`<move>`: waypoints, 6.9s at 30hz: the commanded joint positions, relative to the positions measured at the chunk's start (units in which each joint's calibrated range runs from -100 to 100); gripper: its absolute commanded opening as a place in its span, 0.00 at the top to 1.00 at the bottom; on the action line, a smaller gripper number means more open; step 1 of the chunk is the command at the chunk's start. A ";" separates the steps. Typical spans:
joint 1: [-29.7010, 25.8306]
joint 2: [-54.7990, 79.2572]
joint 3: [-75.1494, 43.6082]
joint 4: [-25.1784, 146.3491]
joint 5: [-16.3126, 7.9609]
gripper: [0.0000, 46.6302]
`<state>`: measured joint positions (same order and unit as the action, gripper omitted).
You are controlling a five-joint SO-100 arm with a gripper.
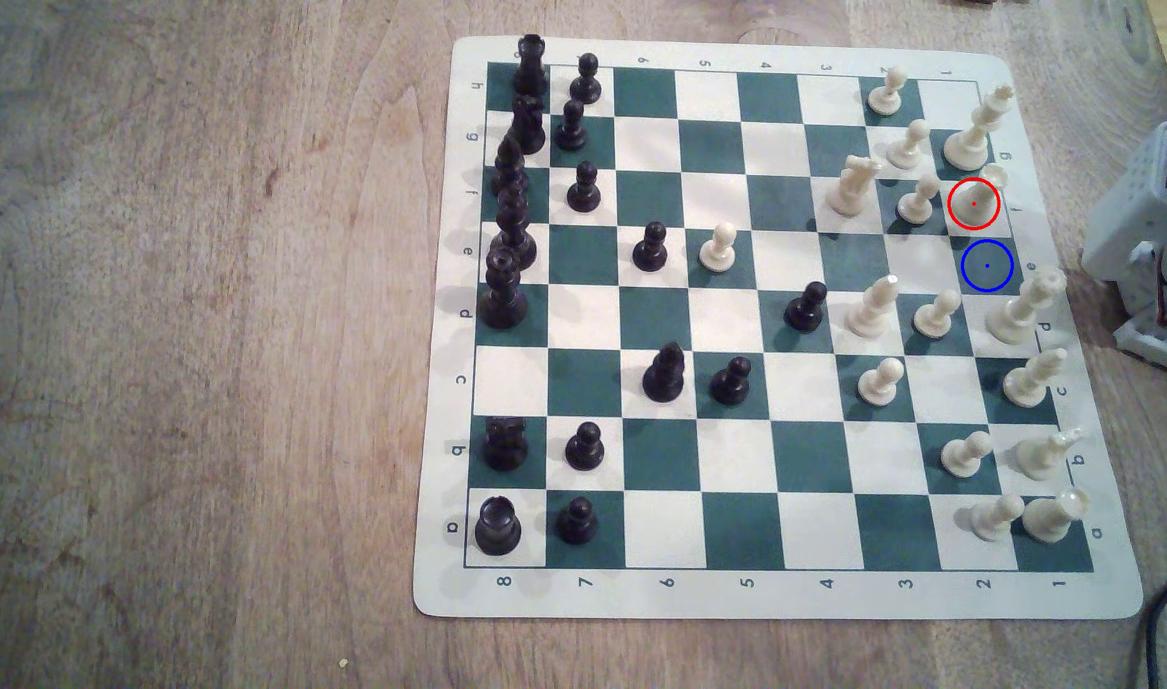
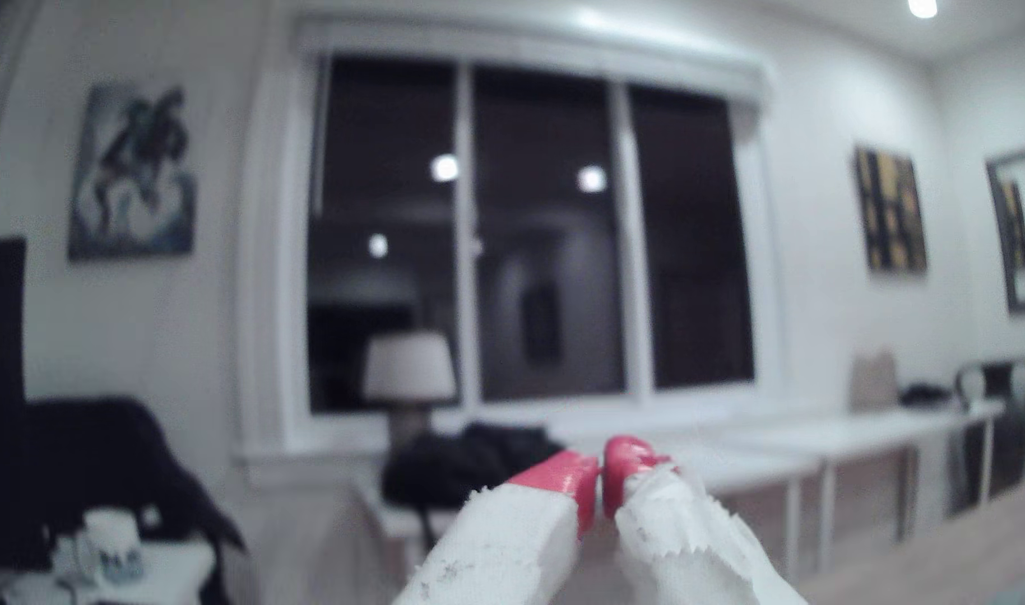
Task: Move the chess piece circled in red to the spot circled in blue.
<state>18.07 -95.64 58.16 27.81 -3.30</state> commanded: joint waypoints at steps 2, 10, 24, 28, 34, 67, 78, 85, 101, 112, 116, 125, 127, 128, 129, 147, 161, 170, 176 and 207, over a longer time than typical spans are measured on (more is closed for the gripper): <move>1.99 -0.11 -4.48 24.03 -2.54 0.98; 0.20 3.28 -5.94 52.29 -7.77 1.00; -3.01 14.40 0.14 65.97 -13.33 0.86; -1.68 22.89 -1.86 65.56 -13.14 0.80; 4.97 33.16 -1.76 61.38 -11.82 0.79; 6.37 50.99 8.12 44.02 -10.11 0.73; 7.08 52.60 8.75 41.23 -10.11 0.77; 7.08 52.18 8.75 41.31 -10.16 0.93; 5.28 43.18 8.03 48.52 -10.45 1.00; -4.18 37.32 8.39 53.76 -13.19 1.00; -6.22 36.90 8.39 54.01 -13.63 1.00; -15.60 37.92 9.02 52.86 -14.95 1.00; -15.76 38.94 9.30 52.13 -14.90 1.00; -15.76 39.36 9.57 51.88 -14.80 1.00; -15.76 39.79 9.75 51.72 -14.75 1.00; -12.48 46.07 11.11 47.87 -13.68 1.00; -11.38 47.77 11.65 45.90 -13.48 0.99; -10.91 48.02 11.65 45.98 -13.14 0.67; -9.82 44.20 11.65 48.28 -11.92 0.62; -18.89 23.74 1.41 44.43 -12.89 0.73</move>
<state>2.88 -67.07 64.39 75.78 -16.43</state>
